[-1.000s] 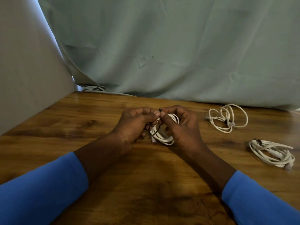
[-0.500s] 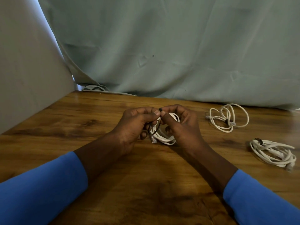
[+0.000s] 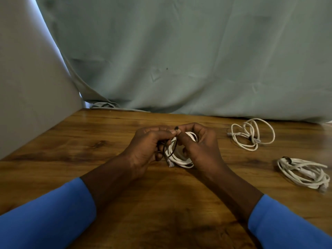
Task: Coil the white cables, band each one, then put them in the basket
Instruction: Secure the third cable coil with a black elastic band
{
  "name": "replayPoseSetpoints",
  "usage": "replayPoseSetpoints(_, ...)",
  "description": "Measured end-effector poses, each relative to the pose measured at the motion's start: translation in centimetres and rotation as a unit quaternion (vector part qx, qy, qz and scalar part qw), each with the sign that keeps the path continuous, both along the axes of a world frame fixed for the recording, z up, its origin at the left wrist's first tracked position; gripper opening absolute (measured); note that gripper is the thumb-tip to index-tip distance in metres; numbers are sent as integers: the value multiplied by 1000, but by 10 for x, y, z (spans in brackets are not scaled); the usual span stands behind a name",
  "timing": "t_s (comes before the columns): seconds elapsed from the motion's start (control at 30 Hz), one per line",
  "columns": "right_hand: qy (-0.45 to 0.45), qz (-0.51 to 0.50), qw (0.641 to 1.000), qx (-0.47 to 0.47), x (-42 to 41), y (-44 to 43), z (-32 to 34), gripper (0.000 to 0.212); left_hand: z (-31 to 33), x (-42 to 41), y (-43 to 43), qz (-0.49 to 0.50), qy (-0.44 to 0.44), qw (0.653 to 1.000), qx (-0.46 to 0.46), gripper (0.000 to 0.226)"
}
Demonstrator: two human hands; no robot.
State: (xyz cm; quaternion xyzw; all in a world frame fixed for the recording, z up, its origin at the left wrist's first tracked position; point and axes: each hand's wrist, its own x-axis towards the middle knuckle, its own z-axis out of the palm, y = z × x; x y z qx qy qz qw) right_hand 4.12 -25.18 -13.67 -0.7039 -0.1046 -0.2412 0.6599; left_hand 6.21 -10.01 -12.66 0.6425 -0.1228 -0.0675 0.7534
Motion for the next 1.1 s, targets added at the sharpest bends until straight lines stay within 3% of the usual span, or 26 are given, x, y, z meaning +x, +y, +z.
replayPoseSetpoints(0.17,-5,-3,1000,-15,-3,1,0,4,-2,1,0,5,6,1000,-3,8)
replayPoseSetpoints(0.37,-8,1,1000,-15,-5,2,1,3,-2,1,1,1,2,1000,9,31)
replayPoseSetpoints(0.53,-6,25,1000,5,-10,3,4,8,-3,3,0,-5,0,1000,6,11)
replayPoseSetpoints(0.9,-26,-8,998,-61,2,1,-7,8,1,-1,0,12,12,1000,-2,14)
replayPoseSetpoints(1.1,-96,-65,984,-133,-5,4,-5,4,4,-2,-2,-1,28,1000,-2,8)
